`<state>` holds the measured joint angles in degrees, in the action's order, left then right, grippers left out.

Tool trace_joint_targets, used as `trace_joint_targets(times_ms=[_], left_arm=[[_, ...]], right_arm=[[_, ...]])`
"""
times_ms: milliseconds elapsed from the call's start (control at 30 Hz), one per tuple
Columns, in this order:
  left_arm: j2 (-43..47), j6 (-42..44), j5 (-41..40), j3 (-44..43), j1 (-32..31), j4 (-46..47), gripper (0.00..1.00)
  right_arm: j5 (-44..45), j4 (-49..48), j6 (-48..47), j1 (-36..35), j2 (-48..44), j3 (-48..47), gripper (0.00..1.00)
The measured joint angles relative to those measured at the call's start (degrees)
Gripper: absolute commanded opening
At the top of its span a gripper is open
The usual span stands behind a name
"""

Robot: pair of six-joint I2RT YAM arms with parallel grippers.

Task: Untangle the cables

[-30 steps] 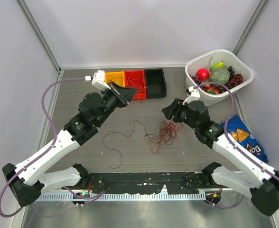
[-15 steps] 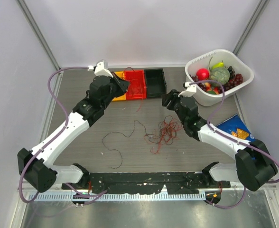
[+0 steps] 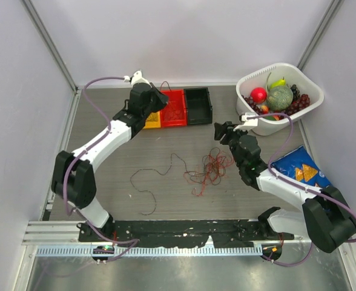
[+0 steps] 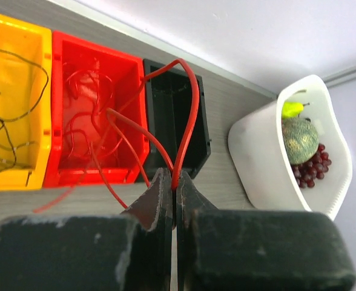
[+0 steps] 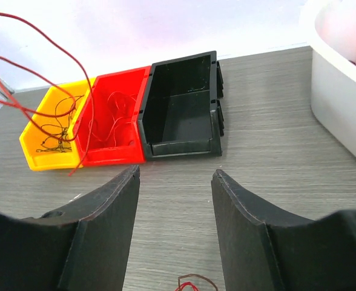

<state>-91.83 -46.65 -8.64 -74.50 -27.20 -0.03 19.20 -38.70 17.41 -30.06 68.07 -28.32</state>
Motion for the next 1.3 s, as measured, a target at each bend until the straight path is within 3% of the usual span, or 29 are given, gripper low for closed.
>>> trace_joint_targets(times_ms=[333, 500, 733, 967, 1300], left_arm=[[-14.32, 1.05, 2.27, -15.63, 2.6, 2.4, 0.0], [-15.69, 2.8, 2.8, -17.18, 2.62, 4.83, 0.0], [-15.67, 4.11, 6.38, -6.91, 2.71, 18.03, 0.0], [-15.56, 7.3, 7.41, 7.67, 2.67, 23.34, 0.0], [-16.96, 9.66, 5.09, 7.02, 1.95, 22.56, 0.0]], right_arm=[[1.55, -0.81, -2.75, -0.9, -0.07, 0.37, 0.56], [2.38, -1.18, -3.5, -0.98, -0.07, 0.42, 0.55], [2.84, -1.77, -3.8, -1.33, 0.5, 0.48, 0.55], [2.84, -2.05, -3.8, -1.38, 0.59, 0.63, 0.55], [2.91, -2.12, -3.8, -1.38, 0.96, 0.7, 0.55]])
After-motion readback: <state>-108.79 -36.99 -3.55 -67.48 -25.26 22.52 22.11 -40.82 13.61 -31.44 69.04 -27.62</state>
